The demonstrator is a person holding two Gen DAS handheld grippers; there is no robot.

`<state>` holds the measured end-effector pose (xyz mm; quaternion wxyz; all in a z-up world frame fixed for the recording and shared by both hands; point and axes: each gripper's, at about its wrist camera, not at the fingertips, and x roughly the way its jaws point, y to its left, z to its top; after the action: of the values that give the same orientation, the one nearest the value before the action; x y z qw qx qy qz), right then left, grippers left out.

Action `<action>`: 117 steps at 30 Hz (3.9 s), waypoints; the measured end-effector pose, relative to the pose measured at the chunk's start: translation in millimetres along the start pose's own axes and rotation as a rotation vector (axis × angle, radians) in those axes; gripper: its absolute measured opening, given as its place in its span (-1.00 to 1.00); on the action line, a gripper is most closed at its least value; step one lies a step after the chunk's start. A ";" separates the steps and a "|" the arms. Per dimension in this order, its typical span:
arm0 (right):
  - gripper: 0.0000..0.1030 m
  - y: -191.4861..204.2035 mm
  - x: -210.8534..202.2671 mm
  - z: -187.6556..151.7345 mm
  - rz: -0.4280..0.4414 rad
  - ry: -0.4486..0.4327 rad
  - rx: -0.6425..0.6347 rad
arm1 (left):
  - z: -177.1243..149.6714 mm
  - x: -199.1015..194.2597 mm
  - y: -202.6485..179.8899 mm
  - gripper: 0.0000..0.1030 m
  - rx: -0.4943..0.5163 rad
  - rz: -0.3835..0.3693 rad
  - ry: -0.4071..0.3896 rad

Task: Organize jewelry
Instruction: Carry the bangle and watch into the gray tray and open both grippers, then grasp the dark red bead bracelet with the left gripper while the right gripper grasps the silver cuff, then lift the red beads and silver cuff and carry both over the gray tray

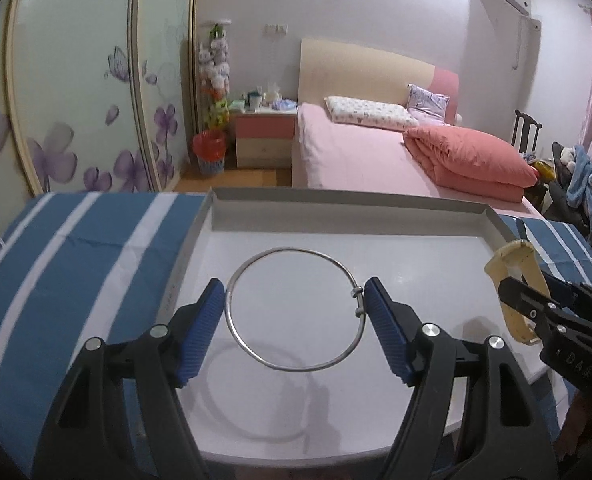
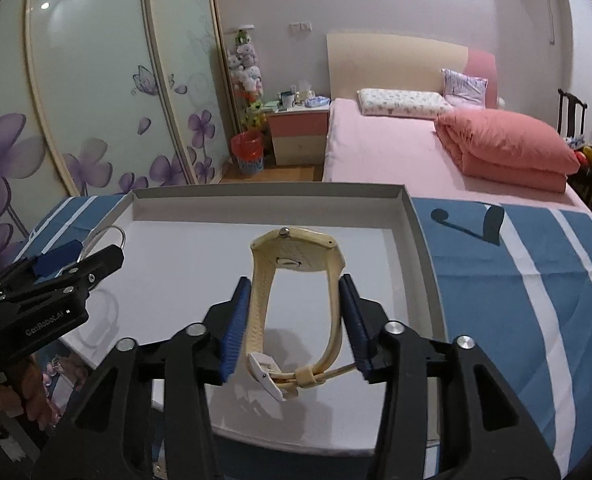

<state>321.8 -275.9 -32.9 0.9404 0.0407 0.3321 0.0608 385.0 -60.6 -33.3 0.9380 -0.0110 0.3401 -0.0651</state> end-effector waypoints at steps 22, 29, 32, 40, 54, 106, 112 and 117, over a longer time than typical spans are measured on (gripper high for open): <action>0.14 6.8 -112.8 -19.3 0.012 -0.199 -0.009 | -39.1 -117.2 30.7 0.50 0.063 -0.023 -0.076; 0.15 14.3 -143.7 -65.4 0.031 -0.185 -0.012 | -98.1 -152.2 5.1 0.30 0.174 -0.132 0.006; 0.16 11.8 -150.7 -81.6 0.035 -0.172 0.003 | -118.6 -150.5 -14.3 0.21 0.235 -0.162 0.062; 0.17 1.7 -160.3 -103.8 0.059 -0.150 0.063 | -129.4 -129.9 -41.6 0.21 0.299 -0.151 0.140; 0.17 3.1 -159.3 -113.9 0.069 -0.141 0.077 | -133.7 -115.1 -46.9 -0.67 0.277 -0.168 0.218; 0.33 51.6 -87.6 -118.0 -0.017 0.239 -0.131 | -131.9 -136.4 91.6 -0.82 -0.028 -0.036 0.201; 0.32 37.4 -99.2 -122.8 -0.023 0.219 -0.077 | -131.9 -136.4 91.9 -0.82 -0.027 -0.036 0.201; 0.32 25.6 -118.4 -115.4 -0.018 0.112 -0.007 | -131.0 -142.3 92.5 -0.83 -0.032 -0.041 0.166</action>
<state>155.4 -263.2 -46.1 0.9210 0.0307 0.3844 0.0557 203.6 52.6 -49.4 0.9048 -0.0274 0.4175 -0.0797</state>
